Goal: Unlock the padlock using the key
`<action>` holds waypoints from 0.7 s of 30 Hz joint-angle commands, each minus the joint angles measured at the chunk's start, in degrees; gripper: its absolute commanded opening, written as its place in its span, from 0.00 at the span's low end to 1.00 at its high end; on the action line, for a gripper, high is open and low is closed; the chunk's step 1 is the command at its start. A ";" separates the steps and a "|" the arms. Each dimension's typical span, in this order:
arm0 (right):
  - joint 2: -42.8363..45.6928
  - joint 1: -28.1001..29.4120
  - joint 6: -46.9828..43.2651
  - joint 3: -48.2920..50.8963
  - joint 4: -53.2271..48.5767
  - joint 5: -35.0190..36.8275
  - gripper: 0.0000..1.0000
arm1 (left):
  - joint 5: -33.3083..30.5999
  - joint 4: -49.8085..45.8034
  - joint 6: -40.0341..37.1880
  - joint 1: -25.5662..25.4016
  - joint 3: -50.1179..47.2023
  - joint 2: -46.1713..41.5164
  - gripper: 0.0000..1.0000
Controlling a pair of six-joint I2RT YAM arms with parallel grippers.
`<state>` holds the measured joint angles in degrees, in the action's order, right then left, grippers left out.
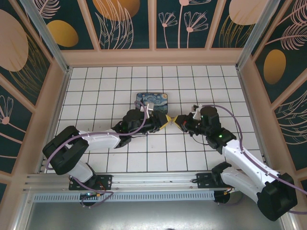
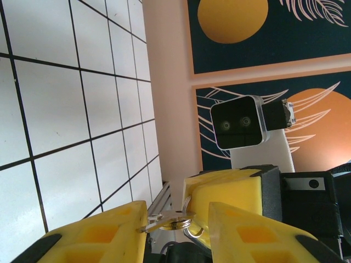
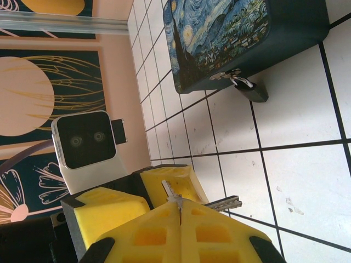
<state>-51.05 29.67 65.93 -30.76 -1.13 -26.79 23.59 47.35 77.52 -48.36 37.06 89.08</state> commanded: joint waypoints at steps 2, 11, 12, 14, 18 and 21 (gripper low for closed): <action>0.88 -0.14 -0.19 -1.67 0.41 -1.08 0.00 | 0.08 1.61 -0.71 0.07 -0.93 -1.54 0.35; 0.60 -0.14 -0.19 -1.15 -0.19 -1.05 0.00 | -1.18 2.93 0.00 0.13 -1.89 -2.11 0.31; 0.67 -0.14 -0.26 -1.25 -0.19 -1.12 0.00 | -1.19 2.88 -0.03 0.22 -1.99 -2.24 0.31; 0.60 -0.14 -0.36 -1.23 -0.26 -0.99 0.00 | -1.28 2.71 -0.07 0.26 -2.16 -2.42 0.31; 0.53 -0.14 -0.46 -1.06 -0.01 -1.16 0.00 | -1.91 2.81 0.40 0.42 -2.52 -2.76 0.29; 0.56 -0.14 -0.28 -0.75 0.71 -1.33 0.00 | -2.10 2.74 0.54 0.48 -2.39 -2.75 0.27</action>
<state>-51.05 29.67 65.93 -30.76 -1.15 -27.11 22.24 47.81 77.82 -48.31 35.03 87.64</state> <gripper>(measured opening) 0.048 0.272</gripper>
